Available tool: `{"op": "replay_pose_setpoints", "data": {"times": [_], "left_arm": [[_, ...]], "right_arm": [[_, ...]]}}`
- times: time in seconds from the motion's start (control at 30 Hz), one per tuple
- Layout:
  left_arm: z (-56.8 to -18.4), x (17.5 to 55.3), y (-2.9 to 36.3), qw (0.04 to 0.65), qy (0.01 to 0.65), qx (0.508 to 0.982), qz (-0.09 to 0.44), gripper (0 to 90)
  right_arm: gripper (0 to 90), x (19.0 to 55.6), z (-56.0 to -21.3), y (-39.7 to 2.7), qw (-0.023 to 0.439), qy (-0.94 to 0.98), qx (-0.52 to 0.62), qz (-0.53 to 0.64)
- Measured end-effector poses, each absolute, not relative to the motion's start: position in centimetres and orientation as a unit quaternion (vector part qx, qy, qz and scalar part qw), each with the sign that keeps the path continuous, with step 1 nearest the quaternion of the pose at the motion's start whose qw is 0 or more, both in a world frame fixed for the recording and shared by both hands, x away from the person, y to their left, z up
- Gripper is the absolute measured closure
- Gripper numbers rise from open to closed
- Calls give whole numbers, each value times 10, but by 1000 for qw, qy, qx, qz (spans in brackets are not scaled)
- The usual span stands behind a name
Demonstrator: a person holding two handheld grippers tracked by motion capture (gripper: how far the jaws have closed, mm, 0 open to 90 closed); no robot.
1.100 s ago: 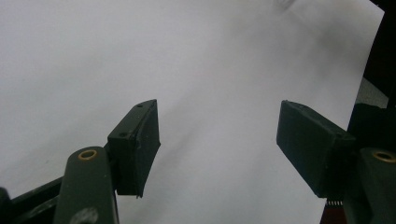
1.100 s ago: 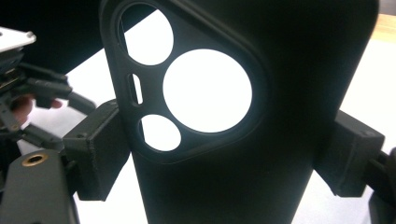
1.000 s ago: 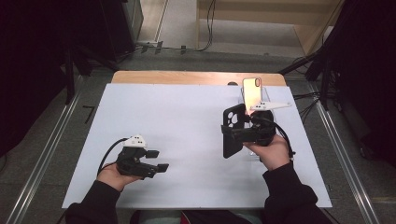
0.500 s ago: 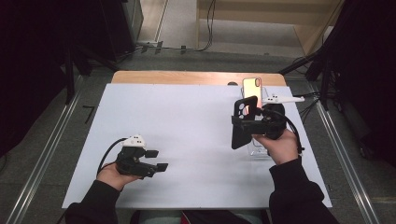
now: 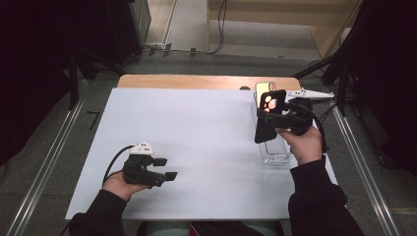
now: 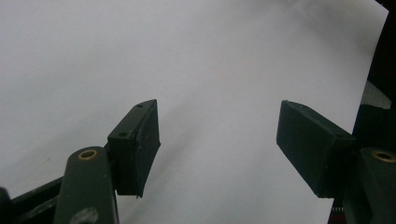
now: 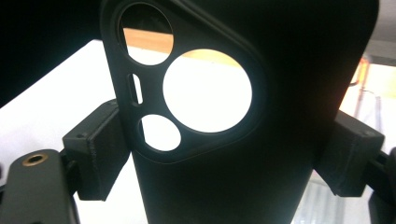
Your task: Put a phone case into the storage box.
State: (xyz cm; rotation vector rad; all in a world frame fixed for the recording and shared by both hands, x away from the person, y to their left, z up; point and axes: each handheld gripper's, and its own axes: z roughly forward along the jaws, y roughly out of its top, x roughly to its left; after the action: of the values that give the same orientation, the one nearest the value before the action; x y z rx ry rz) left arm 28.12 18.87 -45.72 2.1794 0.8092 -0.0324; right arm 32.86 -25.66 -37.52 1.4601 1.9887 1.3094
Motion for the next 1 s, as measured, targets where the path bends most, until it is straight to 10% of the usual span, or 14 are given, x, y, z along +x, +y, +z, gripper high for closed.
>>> {"op": "replay_pose_setpoints", "data": {"times": [1.0], "left_arm": [[-457,280,191,407,321,855,-17,305]], "right_arm": [[131,420,-413,-288,241,648,593,412]]}}
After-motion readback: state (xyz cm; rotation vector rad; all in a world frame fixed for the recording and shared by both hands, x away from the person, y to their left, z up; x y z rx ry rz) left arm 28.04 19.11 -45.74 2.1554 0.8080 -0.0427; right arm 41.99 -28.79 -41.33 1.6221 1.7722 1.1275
